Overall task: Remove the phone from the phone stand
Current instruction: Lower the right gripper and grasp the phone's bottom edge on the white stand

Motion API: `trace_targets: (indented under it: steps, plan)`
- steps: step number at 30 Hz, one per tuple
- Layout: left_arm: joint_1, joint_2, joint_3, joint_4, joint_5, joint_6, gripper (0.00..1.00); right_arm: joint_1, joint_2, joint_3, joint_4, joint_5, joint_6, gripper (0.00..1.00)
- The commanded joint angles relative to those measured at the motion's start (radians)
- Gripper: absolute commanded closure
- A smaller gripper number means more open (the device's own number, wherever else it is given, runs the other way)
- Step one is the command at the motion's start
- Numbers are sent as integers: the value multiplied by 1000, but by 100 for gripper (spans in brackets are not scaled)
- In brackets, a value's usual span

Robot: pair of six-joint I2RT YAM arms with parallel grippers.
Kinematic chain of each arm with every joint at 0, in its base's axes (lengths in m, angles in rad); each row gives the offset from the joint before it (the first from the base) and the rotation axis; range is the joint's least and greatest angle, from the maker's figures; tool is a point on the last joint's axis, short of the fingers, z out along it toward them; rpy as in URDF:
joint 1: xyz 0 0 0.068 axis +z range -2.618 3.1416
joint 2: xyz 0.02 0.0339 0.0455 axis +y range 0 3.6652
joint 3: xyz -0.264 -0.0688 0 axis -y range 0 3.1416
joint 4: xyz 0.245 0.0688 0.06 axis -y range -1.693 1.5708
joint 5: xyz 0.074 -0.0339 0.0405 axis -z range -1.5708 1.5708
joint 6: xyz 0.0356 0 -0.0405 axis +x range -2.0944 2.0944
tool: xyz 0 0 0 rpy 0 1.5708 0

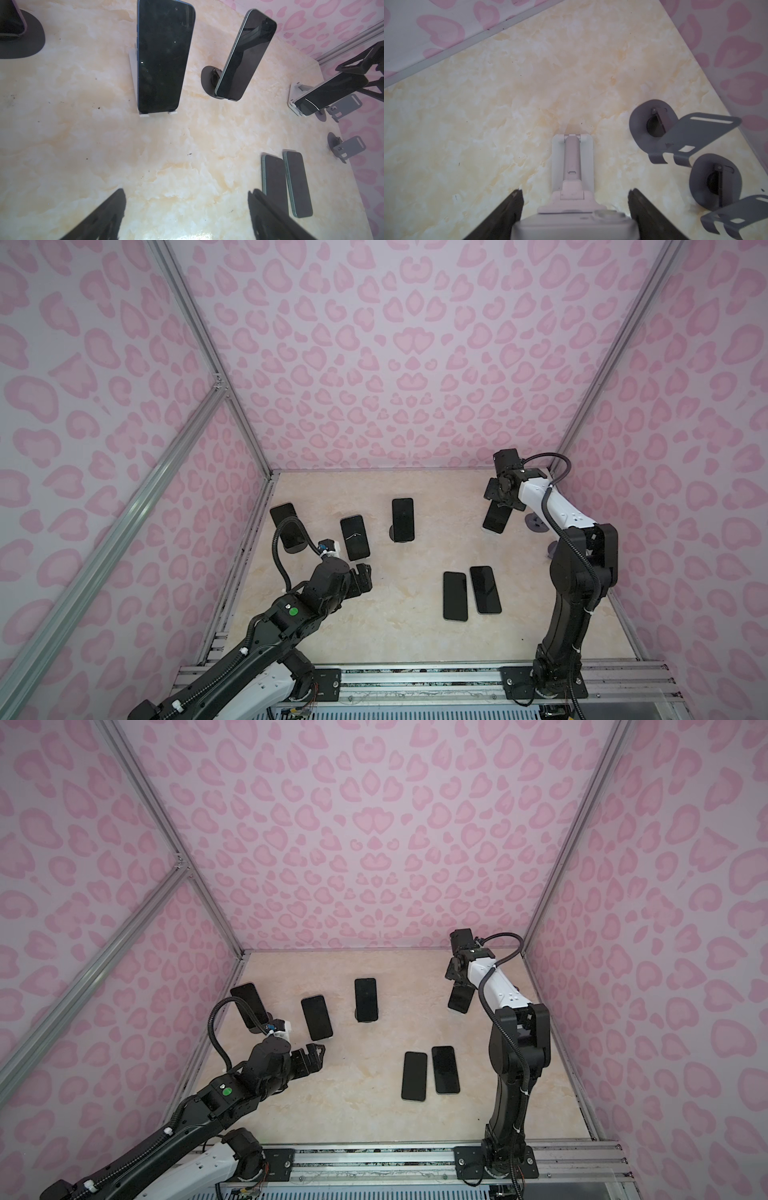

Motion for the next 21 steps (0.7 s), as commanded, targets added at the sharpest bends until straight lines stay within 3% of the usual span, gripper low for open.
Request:
trace_targets:
  steps: [1,12,21]
  plan:
    - [1,4,6,26,-7,1,5,-2,14,-8,18,-3,9,19]
    - [2,14,11,27,-15,0,5,-3,0,-19,38,-14,-4,34]
    - [2,9,16,20,-13,0,5,0,-41,-46,53,-3,-13,38]
